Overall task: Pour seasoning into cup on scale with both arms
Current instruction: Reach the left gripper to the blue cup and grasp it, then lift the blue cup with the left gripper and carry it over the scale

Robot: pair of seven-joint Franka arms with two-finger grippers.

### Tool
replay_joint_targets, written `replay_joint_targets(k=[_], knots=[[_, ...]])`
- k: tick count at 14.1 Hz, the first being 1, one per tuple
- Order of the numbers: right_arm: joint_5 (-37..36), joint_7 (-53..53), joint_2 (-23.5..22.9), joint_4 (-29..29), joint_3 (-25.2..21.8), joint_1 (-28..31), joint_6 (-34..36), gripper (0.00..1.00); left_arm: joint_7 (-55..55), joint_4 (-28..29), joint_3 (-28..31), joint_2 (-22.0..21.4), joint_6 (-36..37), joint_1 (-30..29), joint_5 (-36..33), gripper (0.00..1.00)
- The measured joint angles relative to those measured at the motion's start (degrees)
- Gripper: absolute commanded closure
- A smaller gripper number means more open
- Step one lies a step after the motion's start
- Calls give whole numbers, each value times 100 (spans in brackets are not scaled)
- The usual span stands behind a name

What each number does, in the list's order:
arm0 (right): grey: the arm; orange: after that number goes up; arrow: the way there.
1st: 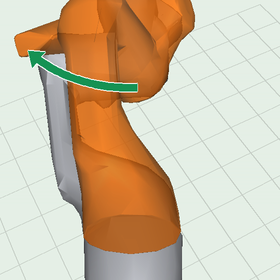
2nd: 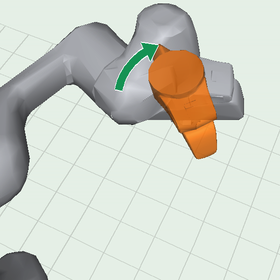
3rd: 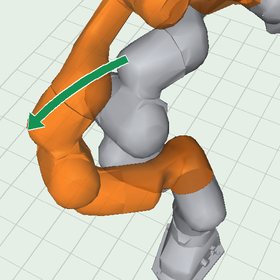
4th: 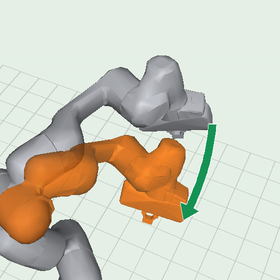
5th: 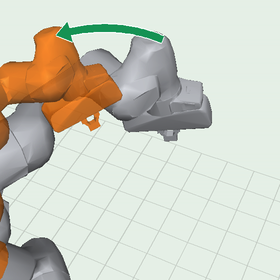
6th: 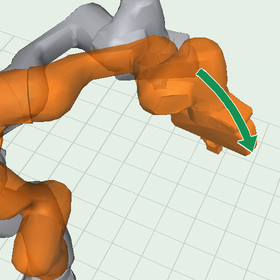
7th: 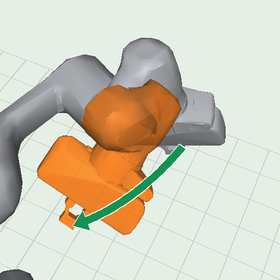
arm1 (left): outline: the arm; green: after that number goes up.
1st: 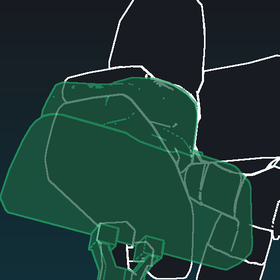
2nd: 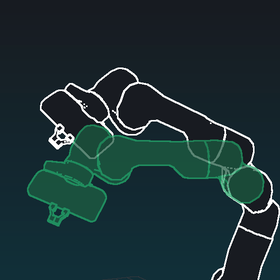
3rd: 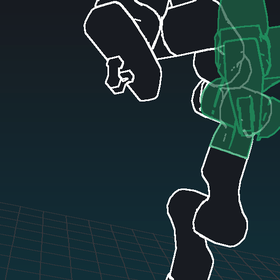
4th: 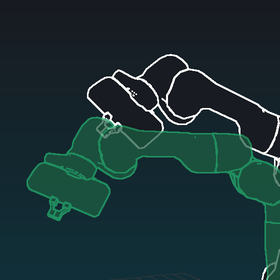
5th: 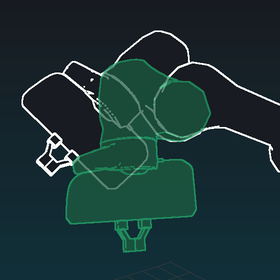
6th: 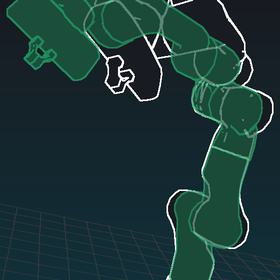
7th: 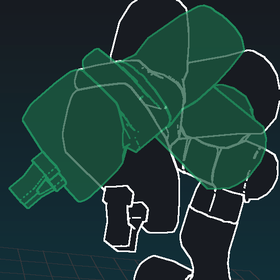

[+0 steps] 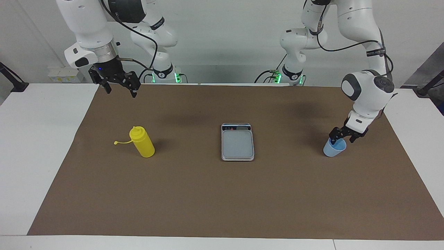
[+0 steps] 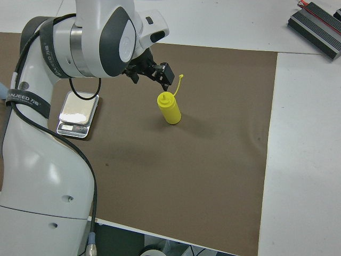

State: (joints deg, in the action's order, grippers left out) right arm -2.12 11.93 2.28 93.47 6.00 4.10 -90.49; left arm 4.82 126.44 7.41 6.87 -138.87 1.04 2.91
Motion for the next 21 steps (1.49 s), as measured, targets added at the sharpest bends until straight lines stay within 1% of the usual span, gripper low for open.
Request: replay_joint_targets(k=[7,9,10,11,12,21], knots=[[0,0,0,0,0,0,0,0,-260,6,-62,0,24,36,0,76],[0,0,0,0,0,0,0,0,-280,7,-65,0,26,62,10,90],[0,0,0,0,0,0,0,0,-288,7,-65,0,26,75,14,95],[0,0,0,0,0,0,0,0,-291,6,-65,-1,26,84,17,99],[0,0,0,0,0,0,0,0,-295,7,-65,-1,26,87,19,100],[0,0,0,0,0,0,0,0,-301,-60,-74,-17,106,100,61,100]])
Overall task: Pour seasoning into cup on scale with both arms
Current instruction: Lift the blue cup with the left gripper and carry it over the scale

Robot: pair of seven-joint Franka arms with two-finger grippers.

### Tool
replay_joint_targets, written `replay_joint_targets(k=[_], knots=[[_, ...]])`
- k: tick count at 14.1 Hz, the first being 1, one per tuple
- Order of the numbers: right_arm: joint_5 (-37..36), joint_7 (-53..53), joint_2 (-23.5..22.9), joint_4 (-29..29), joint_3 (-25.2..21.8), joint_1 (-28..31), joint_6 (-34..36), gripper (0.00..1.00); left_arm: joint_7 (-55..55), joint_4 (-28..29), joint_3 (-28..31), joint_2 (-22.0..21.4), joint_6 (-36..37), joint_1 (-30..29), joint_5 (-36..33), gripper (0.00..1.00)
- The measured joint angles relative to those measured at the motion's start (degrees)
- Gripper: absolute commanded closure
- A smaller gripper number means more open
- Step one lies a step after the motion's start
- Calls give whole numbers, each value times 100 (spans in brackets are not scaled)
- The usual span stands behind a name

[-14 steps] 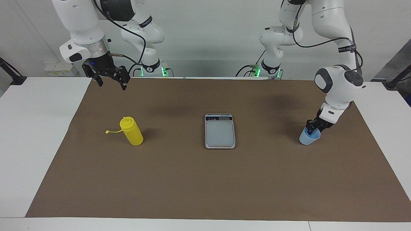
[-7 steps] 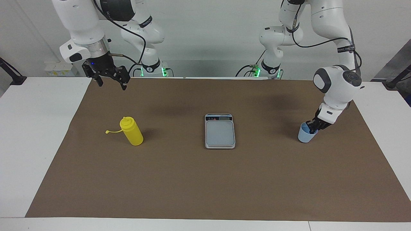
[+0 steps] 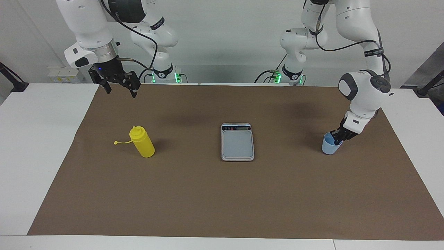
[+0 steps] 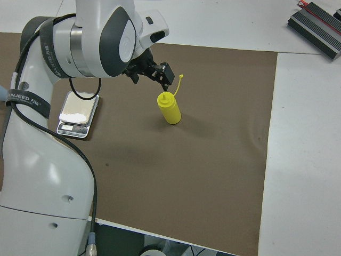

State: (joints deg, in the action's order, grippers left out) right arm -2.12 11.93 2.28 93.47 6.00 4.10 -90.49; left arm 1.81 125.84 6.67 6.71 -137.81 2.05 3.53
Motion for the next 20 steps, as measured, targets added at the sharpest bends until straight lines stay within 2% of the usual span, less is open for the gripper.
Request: replay_joint_targets(k=[3,6,13,20], knots=[[0,0,0,0,0,0,0,0,-105,-305,-20,44,315,3,5,100],[0,0,0,0,0,0,0,0,-650,-759,-206,148,691,18,23,100],[0,0,0,0,0,0,0,0,-2280,-2254,-947,299,2487,88,23,100],[0,0,0,0,0,0,0,0,-4595,-2553,-2057,359,2725,223,-137,100]])
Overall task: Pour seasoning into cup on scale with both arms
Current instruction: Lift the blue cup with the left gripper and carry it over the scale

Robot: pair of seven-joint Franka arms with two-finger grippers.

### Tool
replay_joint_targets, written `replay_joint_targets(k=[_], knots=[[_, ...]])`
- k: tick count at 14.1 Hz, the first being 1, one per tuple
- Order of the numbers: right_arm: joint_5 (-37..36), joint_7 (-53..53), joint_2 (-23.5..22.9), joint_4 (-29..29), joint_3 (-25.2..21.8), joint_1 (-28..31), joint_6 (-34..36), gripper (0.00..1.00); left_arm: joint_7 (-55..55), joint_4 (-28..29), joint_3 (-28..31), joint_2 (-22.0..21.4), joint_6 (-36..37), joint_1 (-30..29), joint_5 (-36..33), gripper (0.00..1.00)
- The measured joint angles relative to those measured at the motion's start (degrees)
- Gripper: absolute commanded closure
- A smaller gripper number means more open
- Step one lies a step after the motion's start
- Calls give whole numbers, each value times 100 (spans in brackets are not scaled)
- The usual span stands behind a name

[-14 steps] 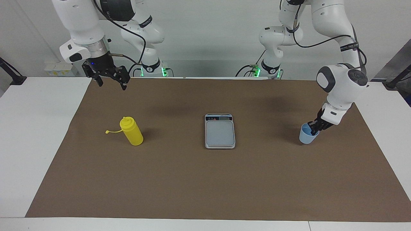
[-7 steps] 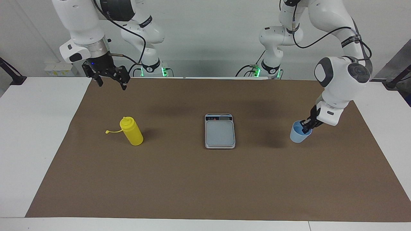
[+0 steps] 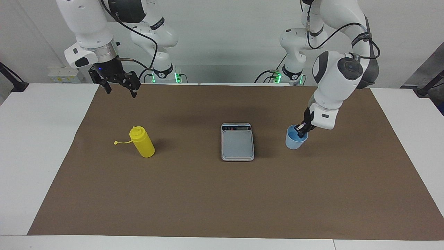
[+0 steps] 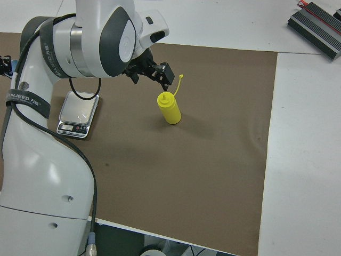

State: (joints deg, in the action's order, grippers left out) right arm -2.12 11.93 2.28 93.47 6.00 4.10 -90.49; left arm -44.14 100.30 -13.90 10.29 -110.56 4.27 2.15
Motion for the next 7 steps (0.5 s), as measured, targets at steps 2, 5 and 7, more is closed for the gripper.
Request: replay_joint_targets(k=[2,5,7], knots=[[0,0,0,0,0,0,0,0,-511,-31,-307,39,-15,5,-10,100],[0,0,0,0,0,0,0,0,-1058,-41,-672,60,-255,8,-29,100],[0,0,0,0,0,0,0,0,-1295,-42,-892,76,-445,7,-57,100]])
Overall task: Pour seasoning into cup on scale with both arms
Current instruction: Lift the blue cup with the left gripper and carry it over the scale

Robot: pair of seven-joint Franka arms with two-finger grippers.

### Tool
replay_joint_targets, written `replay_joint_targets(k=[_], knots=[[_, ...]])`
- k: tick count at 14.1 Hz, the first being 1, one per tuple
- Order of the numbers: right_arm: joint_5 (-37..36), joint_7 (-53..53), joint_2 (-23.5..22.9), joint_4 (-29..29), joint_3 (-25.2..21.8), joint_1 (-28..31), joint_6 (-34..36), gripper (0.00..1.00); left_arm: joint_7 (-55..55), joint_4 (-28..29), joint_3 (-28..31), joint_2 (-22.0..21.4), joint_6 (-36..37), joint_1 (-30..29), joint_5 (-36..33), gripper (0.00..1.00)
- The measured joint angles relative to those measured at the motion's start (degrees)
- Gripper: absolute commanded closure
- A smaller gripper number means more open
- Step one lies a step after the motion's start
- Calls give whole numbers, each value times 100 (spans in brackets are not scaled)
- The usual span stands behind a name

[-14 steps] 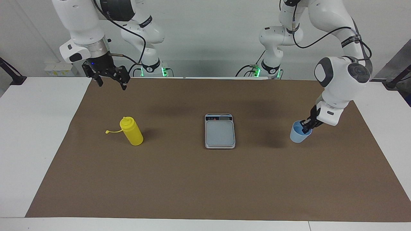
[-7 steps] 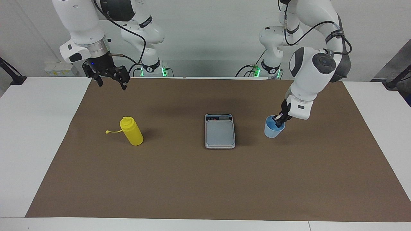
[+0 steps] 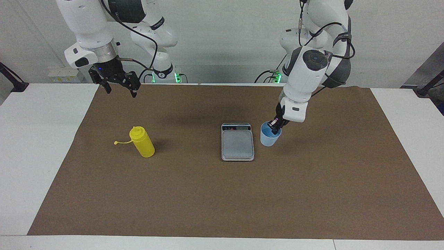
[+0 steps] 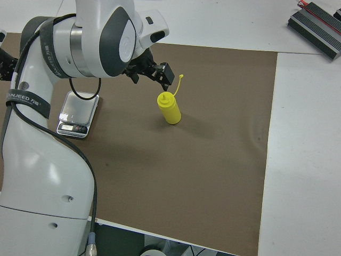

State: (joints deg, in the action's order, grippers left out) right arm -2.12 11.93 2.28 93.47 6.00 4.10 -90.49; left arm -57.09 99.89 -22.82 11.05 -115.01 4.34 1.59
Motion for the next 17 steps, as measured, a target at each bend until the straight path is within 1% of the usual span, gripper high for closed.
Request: replay_joint_targets(k=[3,7,12,15,17], knots=[[0,0,0,0,0,0,0,0,-243,30,-258,44,-299,3,-20,100],[0,0,0,0,0,0,0,0,-289,125,-367,145,-552,4,-64,100],[0,0,0,0,0,0,0,0,-592,272,-523,407,-916,60,-353,100],[0,0,0,0,0,0,0,0,-744,386,-606,493,-1056,68,-457,100],[0,0,0,0,0,0,0,0,-912,453,-642,546,-1129,69,-673,100]])
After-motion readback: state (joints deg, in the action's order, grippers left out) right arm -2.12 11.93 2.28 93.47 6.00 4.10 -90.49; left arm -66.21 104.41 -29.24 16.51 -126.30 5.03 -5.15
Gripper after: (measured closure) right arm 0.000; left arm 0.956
